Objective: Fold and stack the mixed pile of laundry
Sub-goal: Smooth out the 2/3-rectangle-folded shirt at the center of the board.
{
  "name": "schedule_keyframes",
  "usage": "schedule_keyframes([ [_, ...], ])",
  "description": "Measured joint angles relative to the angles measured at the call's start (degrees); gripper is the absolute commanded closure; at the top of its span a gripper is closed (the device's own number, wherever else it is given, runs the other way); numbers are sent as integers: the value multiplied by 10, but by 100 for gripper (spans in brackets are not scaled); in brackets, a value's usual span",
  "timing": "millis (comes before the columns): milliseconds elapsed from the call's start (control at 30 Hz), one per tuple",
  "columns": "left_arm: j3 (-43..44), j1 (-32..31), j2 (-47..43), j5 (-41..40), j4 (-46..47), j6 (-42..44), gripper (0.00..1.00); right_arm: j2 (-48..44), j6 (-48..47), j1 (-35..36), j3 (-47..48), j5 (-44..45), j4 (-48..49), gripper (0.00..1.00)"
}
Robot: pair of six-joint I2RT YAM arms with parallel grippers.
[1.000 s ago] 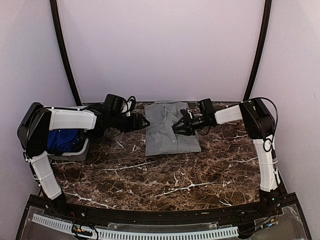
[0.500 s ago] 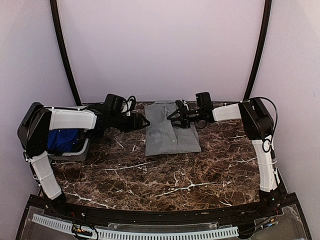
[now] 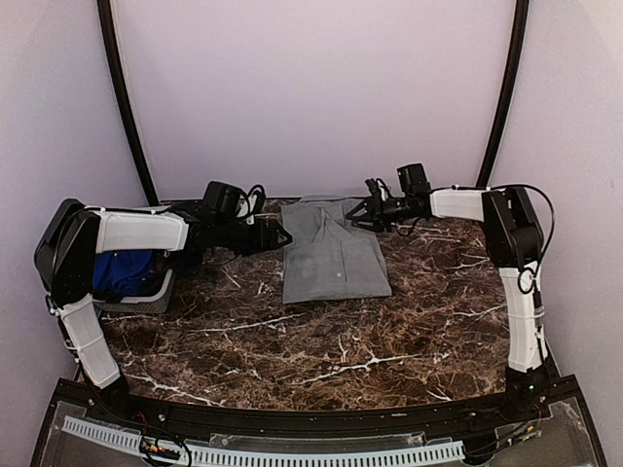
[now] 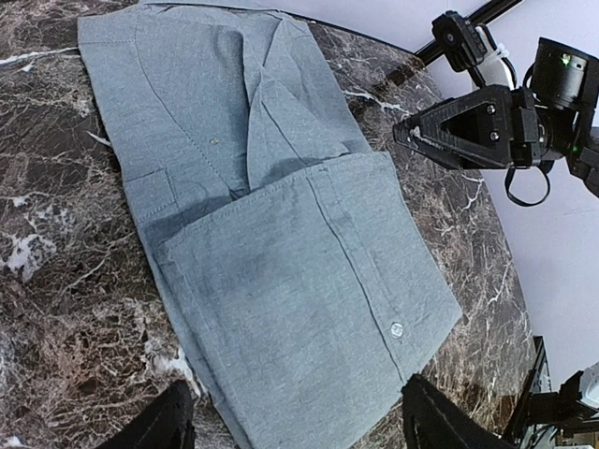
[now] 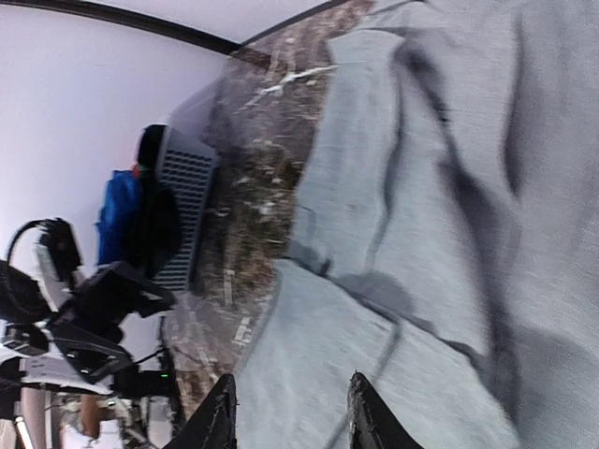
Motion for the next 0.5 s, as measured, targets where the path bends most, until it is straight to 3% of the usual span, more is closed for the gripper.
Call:
schedule_keyframes([
  [233,0,0,3,-1,0,3,25,-41,-122,-17,-40,152,-127,67],
  [500,0,0,9,-1,0,2,25,-32,-164,-17,-30,184,-176,71],
])
